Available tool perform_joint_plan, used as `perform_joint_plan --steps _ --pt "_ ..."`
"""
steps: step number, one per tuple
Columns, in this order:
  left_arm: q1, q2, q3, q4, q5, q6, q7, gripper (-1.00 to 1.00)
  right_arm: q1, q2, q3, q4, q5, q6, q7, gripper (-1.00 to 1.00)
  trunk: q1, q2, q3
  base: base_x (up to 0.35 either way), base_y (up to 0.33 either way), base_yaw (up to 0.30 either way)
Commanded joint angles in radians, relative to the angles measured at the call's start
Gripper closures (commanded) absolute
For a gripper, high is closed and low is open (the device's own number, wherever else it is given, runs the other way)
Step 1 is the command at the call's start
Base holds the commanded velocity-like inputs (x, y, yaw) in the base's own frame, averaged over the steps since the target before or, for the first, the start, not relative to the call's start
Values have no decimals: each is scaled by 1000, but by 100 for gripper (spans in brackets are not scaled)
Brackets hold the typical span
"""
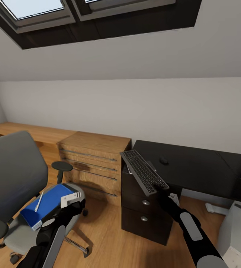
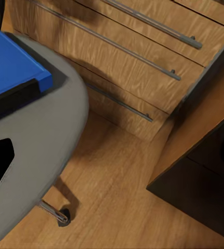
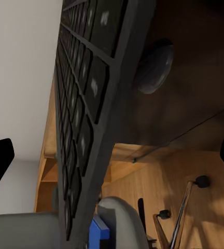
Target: In the bedroom, organize the workspace by keeping the computer under the desk, ensuring the monitor is on the desk, placing the keyboard on the desk next to the monitor, placing the mouse on the desk next to the keyboard, moving the folder from the swivel chair onto the desk next to the mouse, stacking the notebook on top of the folder with the pen on top of the notebook, and positioning the swivel chair next to the desk.
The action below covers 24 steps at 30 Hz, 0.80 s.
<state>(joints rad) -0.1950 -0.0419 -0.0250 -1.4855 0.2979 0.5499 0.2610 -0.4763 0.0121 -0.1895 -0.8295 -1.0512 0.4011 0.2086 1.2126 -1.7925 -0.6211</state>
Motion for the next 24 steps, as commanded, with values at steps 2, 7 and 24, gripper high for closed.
perform_joint_plan --steps 2,7,24 --pt "-1 0 -1 -1 11 3 9 -100 -1 1 -5 0 -4 8 2 -100 0 0 -1 128 61 0" --pt "0 0 -1 -1 11 4 9 -100 -1 1 -5 0 -4 8 2 -100 0 0 -1 52 25 0" --pt "-1 1 -1 -1 10 5 10 -100 -1 0 -5 0 -4 12 -1 100 0 0 -1 45 15 0"
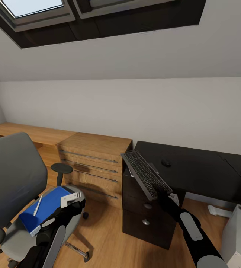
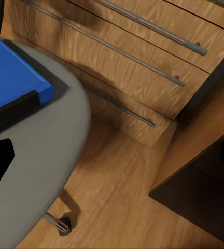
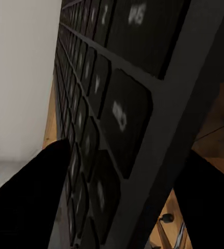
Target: In the bedroom, organize the workspace by keeping the computer under the desk, ensuring the monitor is on the desk, placing the keyboard on the desk next to the monitor, placing the mouse on the desk next to the keyboard, moving the folder from the swivel chair onto the desk next to the mouse, stacking the notebook on top of the folder with the pen on top of the notebook, and positioning the swivel chair next to the desk.
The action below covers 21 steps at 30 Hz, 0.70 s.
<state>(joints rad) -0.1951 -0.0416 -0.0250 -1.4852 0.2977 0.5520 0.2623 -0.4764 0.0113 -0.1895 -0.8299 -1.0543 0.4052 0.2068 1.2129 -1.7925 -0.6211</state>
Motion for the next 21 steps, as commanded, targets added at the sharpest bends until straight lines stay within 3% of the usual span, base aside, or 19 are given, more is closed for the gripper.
perform_joint_plan --steps 1,8,17,21 --pt "0 0 -1 -1 11 3 9 -100 -1 1 -5 0 -1 8 0 100 0 -1 -1 4 1 0" --pt "-1 0 -1 -1 11 3 9 -100 -1 1 -4 -1 -1 9 -1 100 0 -1 -1 0 0 0" --pt "-1 -1 -1 -1 11 2 12 -100 -1 1 -1 -9 -1 10 3 100 -35 62 27 0 0 0" --pt "0 -2 -1 -1 11 2 12 -100 1 3 1 -99 -1 10 4 100 -50 90 40 0 0 0"
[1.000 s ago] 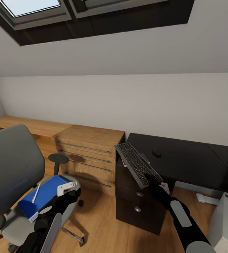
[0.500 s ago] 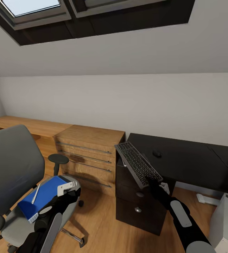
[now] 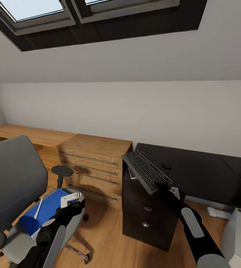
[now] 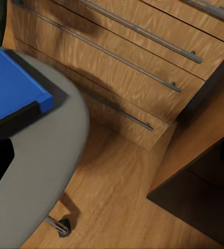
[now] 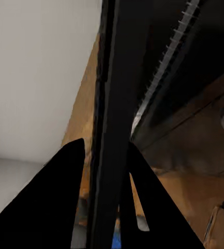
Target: In the bedroom, organize the workspace by keeping the computer under the desk, ensuring the monitor is on the desk, placing the keyboard on the desk next to the monitor, placing the mouse on the desk next to the keyboard, moving the folder from the swivel chair onto the desk next to the mouse, stacking the notebook on top of the folder with the pen on top of the notebook, and positioning the swivel chair next to the desk.
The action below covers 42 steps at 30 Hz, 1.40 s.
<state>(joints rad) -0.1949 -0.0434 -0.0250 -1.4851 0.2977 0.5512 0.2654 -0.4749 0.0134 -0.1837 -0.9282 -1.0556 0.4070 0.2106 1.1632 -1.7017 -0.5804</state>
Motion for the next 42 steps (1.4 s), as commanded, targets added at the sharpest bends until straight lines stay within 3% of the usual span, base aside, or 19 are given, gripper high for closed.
perform_joint_plan --steps 1,7,17,20,23,26,29,34,42 --pt "0 0 -1 -1 11 4 9 -100 1 2 -5 -34 0 8 1 100 -4 7 2 0 0 0" --pt "-1 -1 -1 0 11 4 9 -100 6 -1 -7 -143 1 7 15 100 -27 49 21 0 0 0" --pt "0 -1 -1 0 11 3 8 -100 9 -9 -9 -158 8 5 9 100 -65 119 51 0 0 -73" --pt "0 -1 -2 0 11 3 7 -100 9 -13 -12 -156 8 3 9 100 -65 119 50 0 0 -229" --pt "-1 -1 -2 0 11 3 6 -100 9 -25 -37 -152 7 0 8 100 -65 119 48 0 0 -245" --pt "-1 -2 -3 0 11 3 6 -100 9 -27 -139 -140 6 -3 -29 100 -65 119 47 0 0 -250" --pt "-1 -2 -3 1 11 3 6 -100 9 -23 -206 -133 5 -4 -53 100 -65 119 45 0 0 -250" --pt "-1 -3 -3 2 12 3 6 -100 9 -21 -243 -111 4 -27 -61 100 -65 119 43 0 0 -250" --pt "-1 -1 -34 16 11 3 9 -100 9 -21 -244 -42 1 -116 -62 100 -65 119 39 0 0 -251"
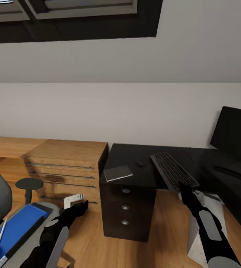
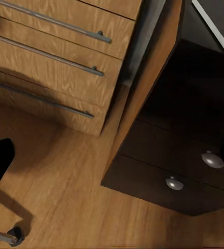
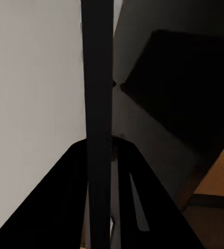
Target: In the bedroom, organize the workspace by keeping the computer under the desk, ensuring the monitor is on the desk, placing the keyboard on the desk next to the monitor, placing the mouse on the desk next to the keyboard, moving the folder from the swivel chair onto the desk next to the mouse, stacking the notebook on top of the folder with the pen on top of the notebook, and positioning the swivel chair next to the desk.
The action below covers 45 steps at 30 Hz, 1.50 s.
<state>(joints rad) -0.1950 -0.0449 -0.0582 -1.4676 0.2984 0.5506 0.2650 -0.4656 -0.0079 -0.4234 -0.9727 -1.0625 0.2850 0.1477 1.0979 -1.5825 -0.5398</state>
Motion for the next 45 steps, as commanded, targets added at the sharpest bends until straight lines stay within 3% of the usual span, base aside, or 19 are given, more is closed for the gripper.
perform_joint_plan --steps 1,12,15,23,29,33,35,40,45 --pt "-1 0 -3 -1 11 3 9 -100 -1 0 -5 4 7 3 1 100 0 -1 -2 0 0 -230" --pt "0 0 -5 1 10 3 10 -100 -1 6 4 5 9 1 3 100 0 -1 -4 0 0 -39" --pt "-1 0 -5 1 10 3 10 -100 -1 34 2 3 7 -25 3 100 0 -1 -4 0 0 0" --pt "-1 0 -5 1 10 3 9 -100 -1 78 2 5 2 -127 2 100 0 -1 -4 0 0 0" --pt "-1 1 -5 1 10 3 8 -100 -1 122 -1 6 -17 -135 2 100 0 -1 -4 0 0 0" --pt "-1 2 -5 1 10 3 8 -100 -1 131 -1 7 -22 -137 2 100 0 -1 -4 0 0 0" --pt "-1 2 -5 0 10 3 8 -100 -1 134 -1 7 -31 -137 2 100 0 -1 -4 0 0 0" --pt "-1 3 -5 1 12 3 8 -100 -1 135 -3 8 -120 -131 1 100 0 -1 -4 -15 0 0" --pt "-1 3 -5 1 11 3 8 -100 -1 134 -3 9 -164 -130 1 100 0 -1 -4 -155 0 0"
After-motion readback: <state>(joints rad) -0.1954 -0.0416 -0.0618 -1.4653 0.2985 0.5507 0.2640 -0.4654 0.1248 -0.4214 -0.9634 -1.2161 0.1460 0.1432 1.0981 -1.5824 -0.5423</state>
